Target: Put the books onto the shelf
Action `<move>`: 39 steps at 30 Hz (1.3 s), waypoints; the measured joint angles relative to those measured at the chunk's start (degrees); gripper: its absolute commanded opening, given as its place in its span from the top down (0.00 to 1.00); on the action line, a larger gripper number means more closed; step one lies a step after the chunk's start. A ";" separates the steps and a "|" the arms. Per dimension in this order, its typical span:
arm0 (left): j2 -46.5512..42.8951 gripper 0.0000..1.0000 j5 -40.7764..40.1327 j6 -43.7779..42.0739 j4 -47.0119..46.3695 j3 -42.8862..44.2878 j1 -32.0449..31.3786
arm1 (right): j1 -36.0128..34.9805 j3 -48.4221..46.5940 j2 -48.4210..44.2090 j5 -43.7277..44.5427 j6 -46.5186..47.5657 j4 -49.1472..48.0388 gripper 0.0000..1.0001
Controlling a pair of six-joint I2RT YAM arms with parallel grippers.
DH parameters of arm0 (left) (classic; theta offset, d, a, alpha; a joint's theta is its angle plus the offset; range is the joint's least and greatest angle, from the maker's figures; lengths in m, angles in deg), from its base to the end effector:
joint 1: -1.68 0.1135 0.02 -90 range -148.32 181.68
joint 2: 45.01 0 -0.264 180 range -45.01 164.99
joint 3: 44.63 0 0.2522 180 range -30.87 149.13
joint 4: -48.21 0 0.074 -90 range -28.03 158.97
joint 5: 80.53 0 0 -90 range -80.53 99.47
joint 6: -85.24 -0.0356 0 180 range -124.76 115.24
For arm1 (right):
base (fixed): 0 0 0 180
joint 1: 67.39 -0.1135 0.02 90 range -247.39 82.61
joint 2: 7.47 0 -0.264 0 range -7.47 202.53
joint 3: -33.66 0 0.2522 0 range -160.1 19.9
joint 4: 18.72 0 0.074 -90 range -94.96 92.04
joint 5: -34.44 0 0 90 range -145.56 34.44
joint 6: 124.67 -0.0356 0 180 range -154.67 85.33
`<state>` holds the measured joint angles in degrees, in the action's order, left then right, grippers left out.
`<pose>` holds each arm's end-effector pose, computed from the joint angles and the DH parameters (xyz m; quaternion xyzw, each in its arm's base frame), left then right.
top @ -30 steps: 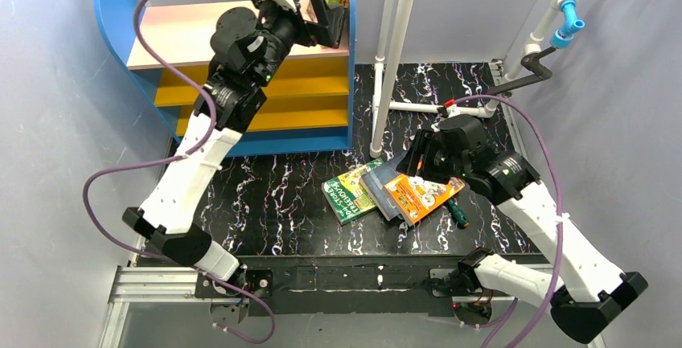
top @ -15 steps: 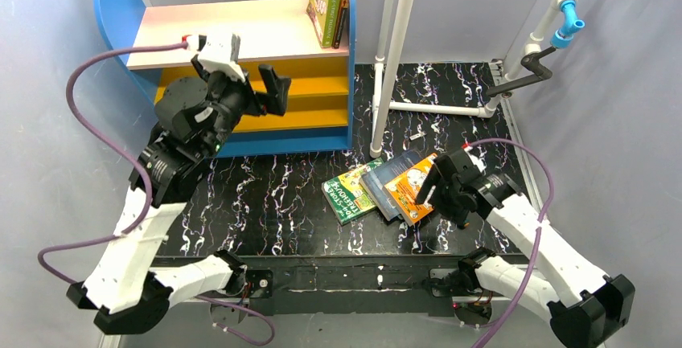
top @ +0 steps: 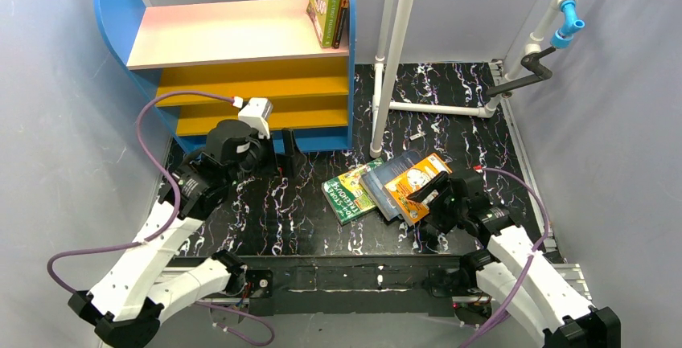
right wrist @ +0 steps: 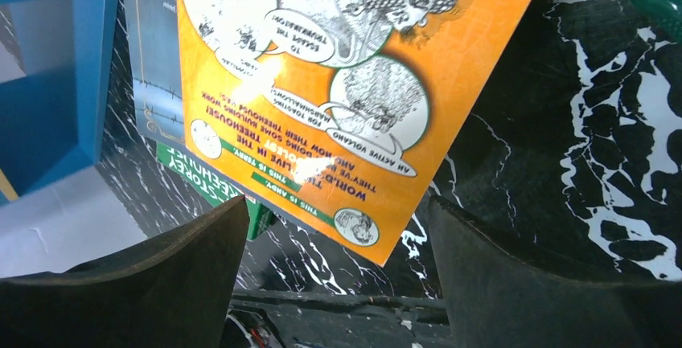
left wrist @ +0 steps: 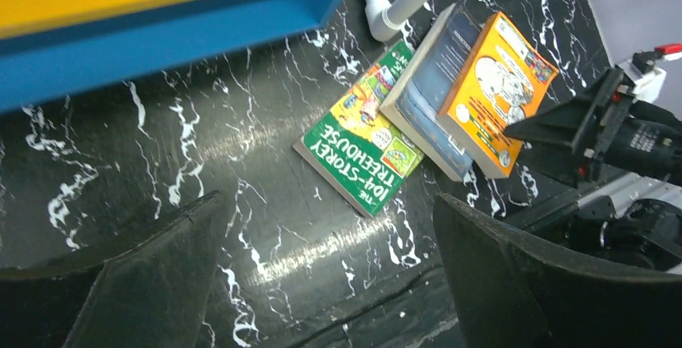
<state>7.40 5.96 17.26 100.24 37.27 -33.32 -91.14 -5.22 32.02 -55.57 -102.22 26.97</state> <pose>0.1484 -0.1013 0.4049 0.0771 0.8279 -0.2425 0.4999 0.1320 0.0581 0.1995 0.3462 0.8612 0.2662 0.2601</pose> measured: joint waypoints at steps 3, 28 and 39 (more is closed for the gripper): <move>-2.12 0.02 1.14 1.66 0.85 -1.86 0.00 | 2.14 1.99 -0.02 -1.86 -0.94 -2.64 0.10; -2.43 0.02 5.25 7.37 0.79 -5.90 -0.07 | 9.11 20.90 -6.86 -8.09 -7.08 -29.42 0.09; -1.29 0.02 6.21 7.65 0.70 -5.97 -0.07 | 9.33 21.88 -13.92 -4.63 -7.02 -27.28 0.99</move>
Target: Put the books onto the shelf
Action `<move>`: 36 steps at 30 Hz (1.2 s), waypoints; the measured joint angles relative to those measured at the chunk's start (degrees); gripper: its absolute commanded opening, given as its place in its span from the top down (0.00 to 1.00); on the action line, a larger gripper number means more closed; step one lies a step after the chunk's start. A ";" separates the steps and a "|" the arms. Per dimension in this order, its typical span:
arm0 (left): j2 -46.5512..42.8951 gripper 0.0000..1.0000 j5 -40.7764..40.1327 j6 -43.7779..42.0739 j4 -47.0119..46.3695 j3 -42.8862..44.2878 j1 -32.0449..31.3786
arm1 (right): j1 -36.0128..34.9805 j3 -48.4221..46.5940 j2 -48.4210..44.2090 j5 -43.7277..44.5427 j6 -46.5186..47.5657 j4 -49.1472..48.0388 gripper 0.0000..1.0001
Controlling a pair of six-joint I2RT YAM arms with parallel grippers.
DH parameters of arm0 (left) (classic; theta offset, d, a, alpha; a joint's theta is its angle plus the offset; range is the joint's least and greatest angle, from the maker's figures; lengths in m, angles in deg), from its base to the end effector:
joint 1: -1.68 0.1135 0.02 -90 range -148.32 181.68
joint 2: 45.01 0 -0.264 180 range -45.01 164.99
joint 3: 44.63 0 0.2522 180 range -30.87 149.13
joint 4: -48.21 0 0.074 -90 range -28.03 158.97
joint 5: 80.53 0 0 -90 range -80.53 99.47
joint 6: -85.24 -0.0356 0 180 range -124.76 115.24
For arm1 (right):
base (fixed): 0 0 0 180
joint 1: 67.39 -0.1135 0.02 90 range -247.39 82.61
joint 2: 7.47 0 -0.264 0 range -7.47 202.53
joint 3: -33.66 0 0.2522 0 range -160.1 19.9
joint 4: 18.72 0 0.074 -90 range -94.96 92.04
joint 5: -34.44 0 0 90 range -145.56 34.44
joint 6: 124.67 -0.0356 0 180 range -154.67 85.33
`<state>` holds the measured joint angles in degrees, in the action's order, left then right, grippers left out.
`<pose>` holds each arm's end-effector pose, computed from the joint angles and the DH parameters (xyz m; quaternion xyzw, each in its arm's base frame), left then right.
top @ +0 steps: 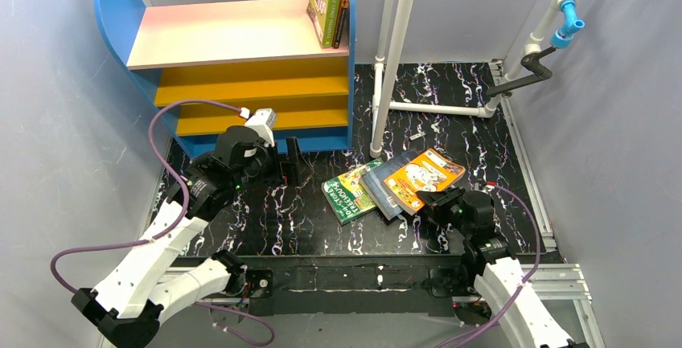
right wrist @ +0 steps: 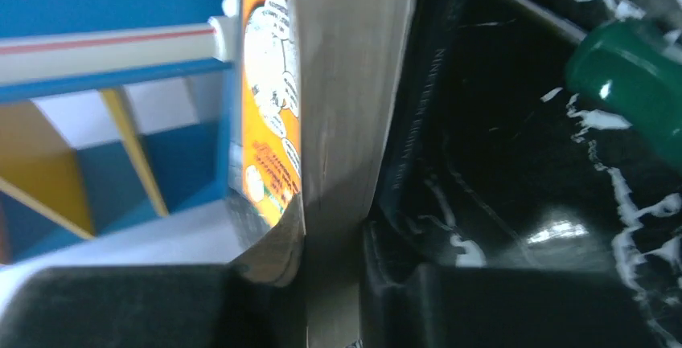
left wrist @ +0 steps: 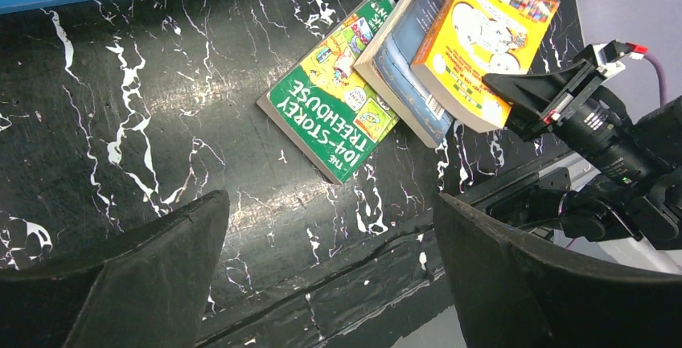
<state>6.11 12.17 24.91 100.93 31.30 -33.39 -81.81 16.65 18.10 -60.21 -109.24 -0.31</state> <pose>0.1464 -0.1048 0.3736 0.0525 0.8550 -0.2931 0.4246 0.1240 0.0349 0.1403 0.4085 0.7478 0.3907 0.3483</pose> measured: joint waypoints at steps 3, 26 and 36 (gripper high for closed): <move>0.00 0.02 0.15 -0.02 -0.15 -0.13 0.00 | 0.09 -0.15 -3.15 0.96 -0.17 2.05 0.99; 4.74 0.02 5.09 2.93 3.89 7.54 0.07 | -0.02 -33.31 10.97 -17.59 24.98 19.15 0.99; 4.63 0.02 19.32 8.33 -1.16 8.74 0.11 | -4.57 -36.46 12.44 -31.74 29.99 15.28 0.99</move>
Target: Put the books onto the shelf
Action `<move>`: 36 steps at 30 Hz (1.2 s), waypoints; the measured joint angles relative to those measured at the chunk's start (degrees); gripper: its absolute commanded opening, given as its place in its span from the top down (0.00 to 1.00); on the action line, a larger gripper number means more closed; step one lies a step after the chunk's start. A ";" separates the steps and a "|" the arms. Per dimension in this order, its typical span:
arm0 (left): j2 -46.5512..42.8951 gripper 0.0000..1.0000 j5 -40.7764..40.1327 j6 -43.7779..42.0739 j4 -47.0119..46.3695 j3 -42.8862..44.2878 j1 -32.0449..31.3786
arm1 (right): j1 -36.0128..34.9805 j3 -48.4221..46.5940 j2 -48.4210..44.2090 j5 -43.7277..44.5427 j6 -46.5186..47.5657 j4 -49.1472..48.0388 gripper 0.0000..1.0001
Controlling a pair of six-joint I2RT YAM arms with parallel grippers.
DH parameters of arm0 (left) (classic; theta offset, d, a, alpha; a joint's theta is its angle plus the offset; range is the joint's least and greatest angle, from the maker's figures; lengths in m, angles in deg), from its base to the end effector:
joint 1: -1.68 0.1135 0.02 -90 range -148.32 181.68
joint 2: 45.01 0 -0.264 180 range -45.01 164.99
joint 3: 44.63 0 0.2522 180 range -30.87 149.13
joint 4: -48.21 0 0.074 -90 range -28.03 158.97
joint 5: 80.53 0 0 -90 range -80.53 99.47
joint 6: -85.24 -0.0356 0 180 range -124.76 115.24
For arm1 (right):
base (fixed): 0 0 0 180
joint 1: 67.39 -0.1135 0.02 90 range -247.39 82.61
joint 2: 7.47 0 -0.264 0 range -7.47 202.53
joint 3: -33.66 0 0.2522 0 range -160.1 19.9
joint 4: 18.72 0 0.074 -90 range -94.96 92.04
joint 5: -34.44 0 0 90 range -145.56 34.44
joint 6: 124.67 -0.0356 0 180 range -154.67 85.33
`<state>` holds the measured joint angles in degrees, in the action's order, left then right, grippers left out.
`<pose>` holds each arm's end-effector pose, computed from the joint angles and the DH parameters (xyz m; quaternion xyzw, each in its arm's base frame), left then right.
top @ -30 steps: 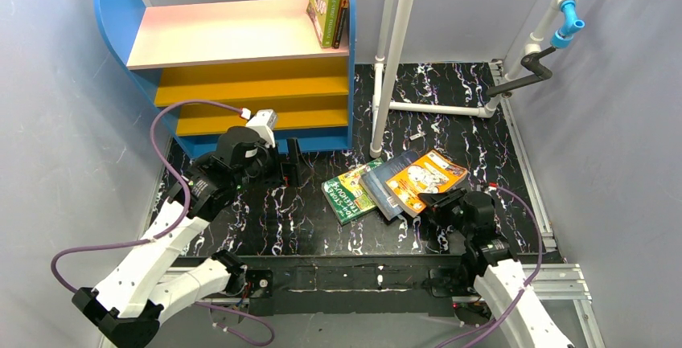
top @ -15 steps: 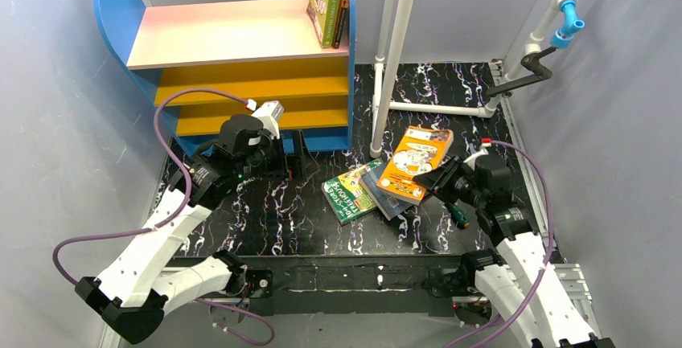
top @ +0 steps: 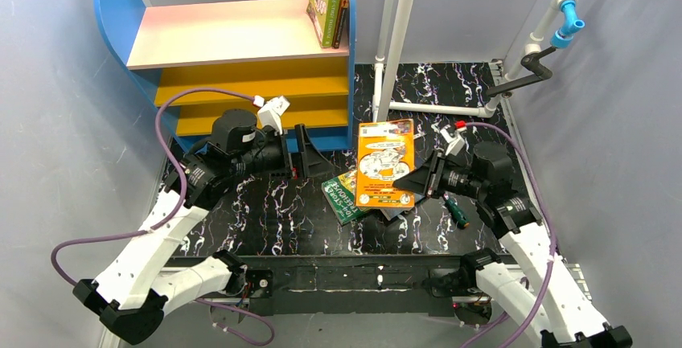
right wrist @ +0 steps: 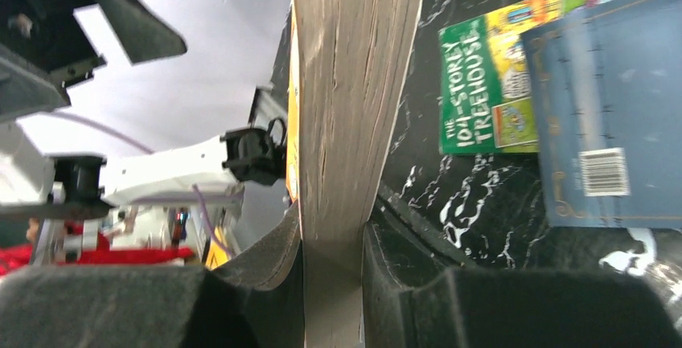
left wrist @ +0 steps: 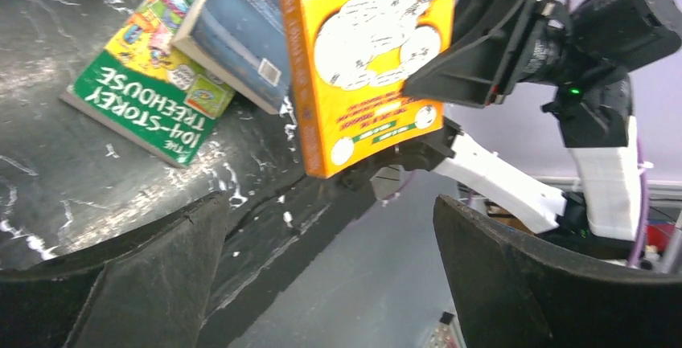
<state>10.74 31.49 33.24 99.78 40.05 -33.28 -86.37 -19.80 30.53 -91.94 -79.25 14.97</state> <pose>0.1488 -0.1203 0.4125 0.0842 0.8194 -0.4514 0.3432 0.1374 0.0696 0.3111 -0.0079 0.7911 0.5083 0.3402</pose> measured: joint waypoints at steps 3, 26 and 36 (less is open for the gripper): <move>0.07 0.02 2.47 2.21 -2.49 -1.05 0.00 | -4.24 -1.01 2.29 -1.01 0.50 -1.49 0.99; -0.09 0.18 8.96 8.07 -17.29 -10.75 0.00 | -15.13 -9.60 10.43 -1.38 -1.86 -15.91 0.99; 0.87 0.27 9.38 10.99 -23.02 -10.49 0.00 | -16.55 -9.27 12.96 -1.38 -3.78 -19.10 0.99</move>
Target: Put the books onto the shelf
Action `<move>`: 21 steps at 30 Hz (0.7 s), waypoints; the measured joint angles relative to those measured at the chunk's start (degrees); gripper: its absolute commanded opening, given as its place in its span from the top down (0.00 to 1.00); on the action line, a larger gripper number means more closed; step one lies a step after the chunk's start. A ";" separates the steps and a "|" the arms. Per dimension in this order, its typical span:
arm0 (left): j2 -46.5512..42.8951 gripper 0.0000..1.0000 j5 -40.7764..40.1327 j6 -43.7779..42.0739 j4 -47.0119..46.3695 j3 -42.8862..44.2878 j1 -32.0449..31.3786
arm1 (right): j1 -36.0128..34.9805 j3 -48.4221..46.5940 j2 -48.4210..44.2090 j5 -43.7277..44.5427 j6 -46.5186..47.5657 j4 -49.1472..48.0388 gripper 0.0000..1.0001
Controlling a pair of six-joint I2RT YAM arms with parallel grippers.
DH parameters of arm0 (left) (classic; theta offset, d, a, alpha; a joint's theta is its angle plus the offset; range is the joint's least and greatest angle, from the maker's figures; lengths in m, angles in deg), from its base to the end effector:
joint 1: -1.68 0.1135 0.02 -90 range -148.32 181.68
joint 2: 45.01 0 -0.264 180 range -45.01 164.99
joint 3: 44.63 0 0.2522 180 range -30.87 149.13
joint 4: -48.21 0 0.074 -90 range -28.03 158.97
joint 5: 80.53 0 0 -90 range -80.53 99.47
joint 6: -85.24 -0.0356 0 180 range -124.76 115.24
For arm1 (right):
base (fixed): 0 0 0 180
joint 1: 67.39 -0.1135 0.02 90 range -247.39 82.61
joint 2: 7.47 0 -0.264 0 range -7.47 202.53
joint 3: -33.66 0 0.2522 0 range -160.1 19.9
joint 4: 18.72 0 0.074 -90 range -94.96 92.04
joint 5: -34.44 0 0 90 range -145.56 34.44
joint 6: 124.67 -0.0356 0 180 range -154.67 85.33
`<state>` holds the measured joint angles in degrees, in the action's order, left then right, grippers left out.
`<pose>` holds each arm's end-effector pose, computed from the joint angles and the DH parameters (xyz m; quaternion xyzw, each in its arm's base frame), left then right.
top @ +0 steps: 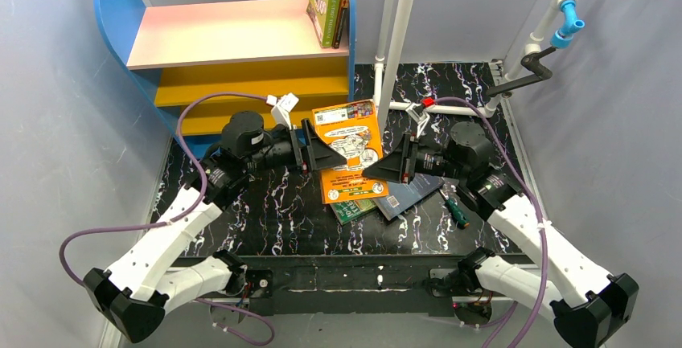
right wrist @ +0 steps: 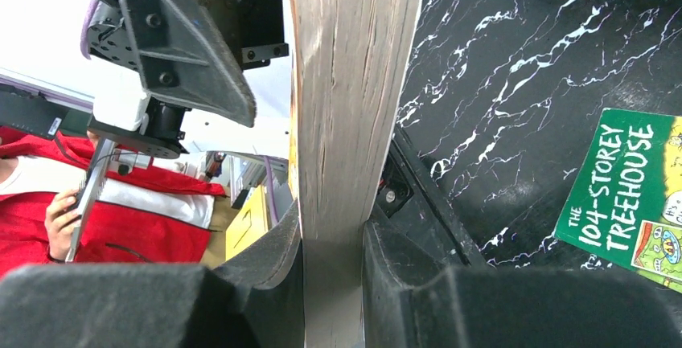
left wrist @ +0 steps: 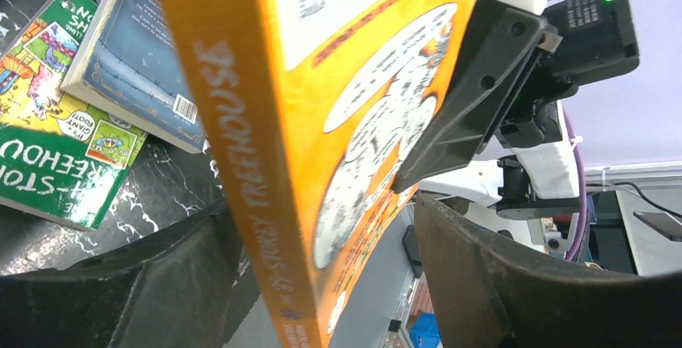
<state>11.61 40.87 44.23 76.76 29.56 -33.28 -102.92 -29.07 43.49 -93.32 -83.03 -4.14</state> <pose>0.1678 -0.1399 0.3902 0.0802 0.7582 -0.5648 0.3157 0.1522 0.1355 0.3650 -0.1452 0.7059 0.6104 0.3286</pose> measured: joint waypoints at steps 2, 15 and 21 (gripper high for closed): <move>-0.15 0.32 -0.04 0.09 -0.63 0.07 -0.02 | -0.26 0.00 0.79 -0.02 -0.11 -0.07 0.99; -2.80 1.00 -14.27 -6.56 21.00 14.29 -0.07 | -1.33 -9.81 4.09 12.87 5.29 17.20 0.18; 2.60 1.00 -23.52 -15.17 34.23 41.97 0.04 | -0.07 -16.00 -2.10 21.86 10.10 28.70 0.14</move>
<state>14.21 17.35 29.06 110.99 71.52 -33.24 -102.99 -45.07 41.40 -71.46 -72.93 24.56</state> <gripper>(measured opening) 0.240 0.841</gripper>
